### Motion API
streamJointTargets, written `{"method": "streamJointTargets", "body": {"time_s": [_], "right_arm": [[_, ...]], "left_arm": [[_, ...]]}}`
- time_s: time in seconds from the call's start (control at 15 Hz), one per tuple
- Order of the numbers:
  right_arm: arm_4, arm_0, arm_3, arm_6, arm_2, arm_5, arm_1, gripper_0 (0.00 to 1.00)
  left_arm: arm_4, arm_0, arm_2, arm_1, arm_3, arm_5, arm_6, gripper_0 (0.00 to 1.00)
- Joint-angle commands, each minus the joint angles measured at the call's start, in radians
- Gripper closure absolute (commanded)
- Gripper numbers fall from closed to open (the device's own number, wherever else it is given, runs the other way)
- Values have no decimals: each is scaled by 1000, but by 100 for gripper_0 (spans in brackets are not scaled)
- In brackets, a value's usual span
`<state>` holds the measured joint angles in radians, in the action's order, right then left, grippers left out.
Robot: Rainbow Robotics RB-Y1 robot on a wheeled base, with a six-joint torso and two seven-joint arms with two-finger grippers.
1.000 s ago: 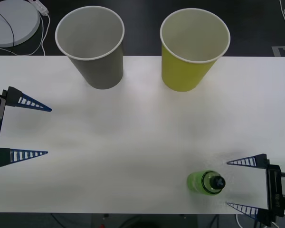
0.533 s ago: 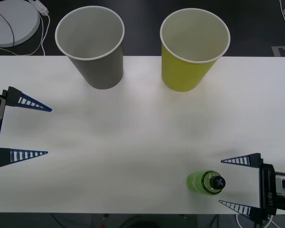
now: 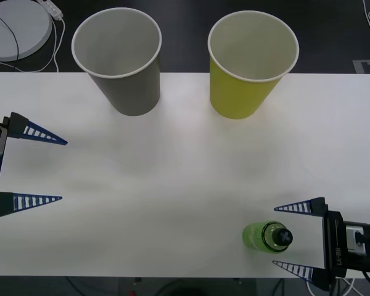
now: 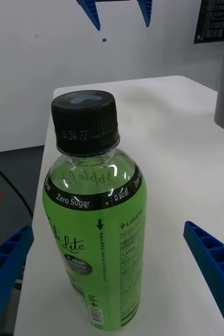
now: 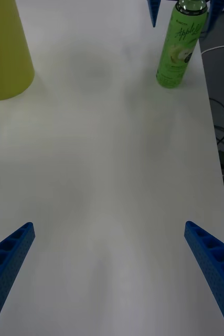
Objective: Put the can into the green bin and the plastic bottle into the gray bin
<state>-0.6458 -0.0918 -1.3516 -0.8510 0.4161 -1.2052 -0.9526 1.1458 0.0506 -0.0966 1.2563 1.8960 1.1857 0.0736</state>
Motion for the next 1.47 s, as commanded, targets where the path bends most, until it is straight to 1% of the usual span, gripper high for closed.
{"method": "streamJointTargets", "body": {"time_s": [0.07, 0.73, 1.47], "right_arm": [[5, 3, -11, 7, 1, -2, 0, 0], [3, 35, -11, 13, 46, 6, 3, 0], [3, 67, -11, 10, 89, 15, 32, 0]], "left_arm": [[0, 0, 0, 0, 0, 0, 0, 0], [0, 0, 0, 0, 0, 0, 0, 0], [0, 0, 0, 0, 0, 0, 0, 0]]}}
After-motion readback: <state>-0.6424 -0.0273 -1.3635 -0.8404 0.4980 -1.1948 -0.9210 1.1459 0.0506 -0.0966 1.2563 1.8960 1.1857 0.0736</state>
